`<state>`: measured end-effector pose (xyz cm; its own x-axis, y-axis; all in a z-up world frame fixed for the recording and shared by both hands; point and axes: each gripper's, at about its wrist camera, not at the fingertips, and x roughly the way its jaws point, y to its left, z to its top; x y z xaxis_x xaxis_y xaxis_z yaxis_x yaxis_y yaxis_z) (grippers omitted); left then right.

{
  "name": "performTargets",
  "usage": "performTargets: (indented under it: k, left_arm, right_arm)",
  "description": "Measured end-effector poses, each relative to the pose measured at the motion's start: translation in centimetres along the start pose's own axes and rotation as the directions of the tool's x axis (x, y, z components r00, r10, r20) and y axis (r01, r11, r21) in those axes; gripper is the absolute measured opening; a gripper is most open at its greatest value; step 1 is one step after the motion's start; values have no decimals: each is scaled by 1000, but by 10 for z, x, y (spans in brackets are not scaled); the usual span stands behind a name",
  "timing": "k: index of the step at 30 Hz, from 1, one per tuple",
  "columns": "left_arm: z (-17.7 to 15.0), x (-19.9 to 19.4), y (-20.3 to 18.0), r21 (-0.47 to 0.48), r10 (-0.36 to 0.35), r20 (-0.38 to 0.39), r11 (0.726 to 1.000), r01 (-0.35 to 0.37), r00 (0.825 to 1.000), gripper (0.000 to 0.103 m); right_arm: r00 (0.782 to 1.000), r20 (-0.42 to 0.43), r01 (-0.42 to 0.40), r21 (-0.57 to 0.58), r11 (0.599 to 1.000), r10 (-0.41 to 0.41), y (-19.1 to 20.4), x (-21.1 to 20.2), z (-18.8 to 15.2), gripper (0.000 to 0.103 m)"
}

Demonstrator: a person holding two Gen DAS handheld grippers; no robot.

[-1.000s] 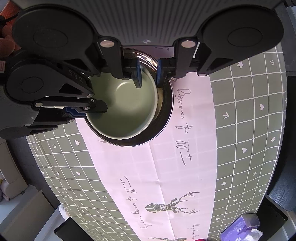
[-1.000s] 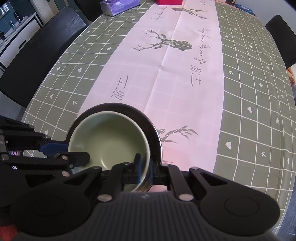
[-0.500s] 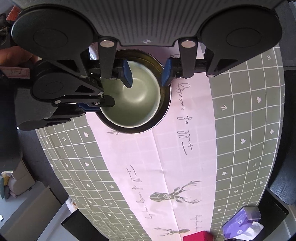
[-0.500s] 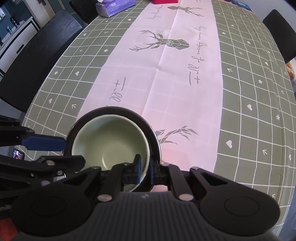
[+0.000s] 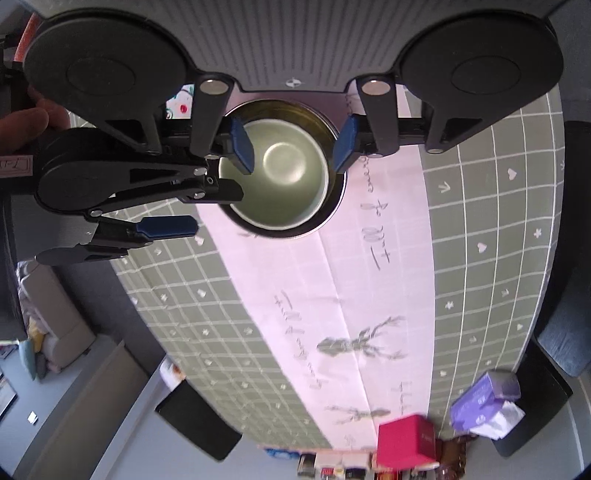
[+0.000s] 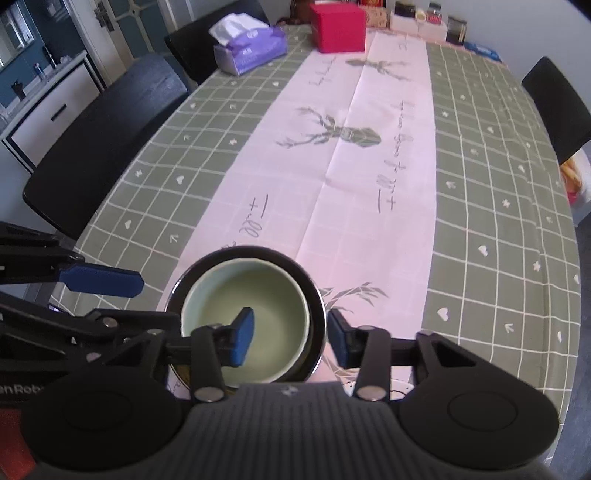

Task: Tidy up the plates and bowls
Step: 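Close both grippers on the rim of the stacked bowls, then lift the bowl stack with both grippers and carry it toward the leaf-pattern plate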

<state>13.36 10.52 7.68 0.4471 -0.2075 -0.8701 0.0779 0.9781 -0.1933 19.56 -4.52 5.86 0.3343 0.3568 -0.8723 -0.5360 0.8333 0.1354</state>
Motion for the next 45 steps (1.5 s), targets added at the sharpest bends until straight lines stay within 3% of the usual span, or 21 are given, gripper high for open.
performTargets:
  k: [2, 6, 9, 16, 24, 37, 41, 45]
  left_arm:
    - [-5, -6, 2, 1, 7, 52, 1000, -7, 999, 63]
    - [-15, -15, 9, -10, 60, 162, 998, -59, 985, 71]
    - [-24, -12, 21, -49, 46, 186, 998, -38, 981, 76]
    - [-41, 22, 46, -154, -6, 126, 988, 26, 992, 77]
    - [-46, 60, 69, -297, -137, 57, 943, 148, 989, 77]
    - [-31, 85, 73, -304, -218, -133, 937, 170, 967, 78]
    - [-30, 94, 72, -307, -240, -158, 934, 184, 958, 78]
    - [-31, 102, 68, -281, -226, -149, 943, 178, 963, 78]
  right_arm:
    - [999, 38, 11, 4, 1000, -11, -4, -7, -5, 65]
    - [998, 69, 9, 40, 999, -12, -14, -9, -18, 67]
    - [998, 65, -18, 89, 996, 13, -23, -3, -27, 68]
    - [997, 0, -71, 186, 980, 72, -36, 29, -38, 69]
    - [987, -41, -137, 285, 949, 154, -41, 53, -36, 69]
    - [961, -140, -175, 360, 916, 239, -46, 85, -36, 65]
    - [953, -157, -184, 381, 906, 259, -51, 90, -35, 62]
    - [947, -176, -184, 390, 902, 269, -53, 93, -36, 59]
